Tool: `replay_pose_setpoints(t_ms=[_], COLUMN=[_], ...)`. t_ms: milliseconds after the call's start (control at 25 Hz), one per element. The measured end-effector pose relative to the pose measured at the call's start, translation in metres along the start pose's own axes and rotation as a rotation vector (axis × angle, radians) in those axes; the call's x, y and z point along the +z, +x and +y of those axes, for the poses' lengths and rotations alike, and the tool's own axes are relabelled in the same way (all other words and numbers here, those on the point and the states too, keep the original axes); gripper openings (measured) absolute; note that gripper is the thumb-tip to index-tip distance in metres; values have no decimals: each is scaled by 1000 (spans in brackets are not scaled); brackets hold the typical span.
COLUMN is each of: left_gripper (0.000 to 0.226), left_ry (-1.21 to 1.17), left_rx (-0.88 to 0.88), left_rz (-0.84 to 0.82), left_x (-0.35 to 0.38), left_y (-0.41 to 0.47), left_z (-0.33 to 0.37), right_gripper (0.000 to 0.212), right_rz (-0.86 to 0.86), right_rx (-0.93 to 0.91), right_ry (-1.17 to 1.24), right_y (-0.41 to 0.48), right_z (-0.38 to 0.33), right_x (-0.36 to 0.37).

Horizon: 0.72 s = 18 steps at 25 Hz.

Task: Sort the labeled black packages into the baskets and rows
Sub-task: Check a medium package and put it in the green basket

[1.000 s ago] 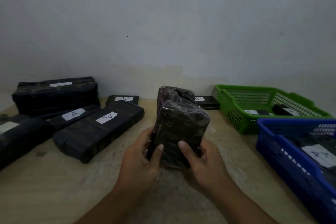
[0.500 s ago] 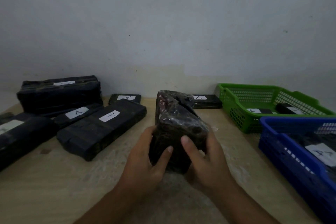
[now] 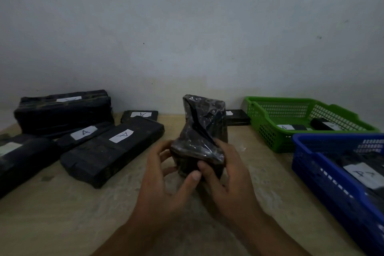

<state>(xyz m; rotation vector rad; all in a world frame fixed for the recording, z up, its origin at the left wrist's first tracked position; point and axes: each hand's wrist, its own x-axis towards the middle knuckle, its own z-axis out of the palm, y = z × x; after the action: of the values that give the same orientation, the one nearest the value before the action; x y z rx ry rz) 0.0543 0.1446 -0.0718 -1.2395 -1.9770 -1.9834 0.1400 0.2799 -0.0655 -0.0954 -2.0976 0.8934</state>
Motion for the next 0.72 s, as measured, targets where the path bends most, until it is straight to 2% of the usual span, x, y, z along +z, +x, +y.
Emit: replay_pose_setpoints(t_ms=[120, 160, 240, 320, 400, 480, 520, 600, 720], left_gripper=[110, 113, 104, 87, 79, 74, 73, 69, 69], left_ry=[-181, -220, -284, -310, -341, -361, -371, -426, -575], left_rx=[-45, -60, -88, -107, -141, -196, -228, -282, -352], left_rz=[-48, -40, 12, 92, 124, 128, 134, 136, 102], left_x=[-1, -2, -3, -7, -13, -16, -17, -18, -19], left_y=[-1, 0, 4, 10, 16, 18, 18, 19, 21], left_z=[1, 3, 5, 3, 2, -3, -4, -8, -14], right_gripper=[63, 63, 56, 47, 37, 46, 55, 68, 64], right_rz=[-210, -267, -318, -179, 80, 241, 242, 118, -37], right_rx=[25, 34, 46, 21, -21, 49, 139, 353, 414], right_ry=[43, 77, 171, 200, 61, -83, -73, 154, 388], right_y=[-5, -7, -6, -4, 1, 5, 6, 8, 7], right_z=[-4, -5, -7, -6, 1, 11, 14, 17, 23], right_x=[0, 0, -2, -2, -3, -5, -7, -11, -10])
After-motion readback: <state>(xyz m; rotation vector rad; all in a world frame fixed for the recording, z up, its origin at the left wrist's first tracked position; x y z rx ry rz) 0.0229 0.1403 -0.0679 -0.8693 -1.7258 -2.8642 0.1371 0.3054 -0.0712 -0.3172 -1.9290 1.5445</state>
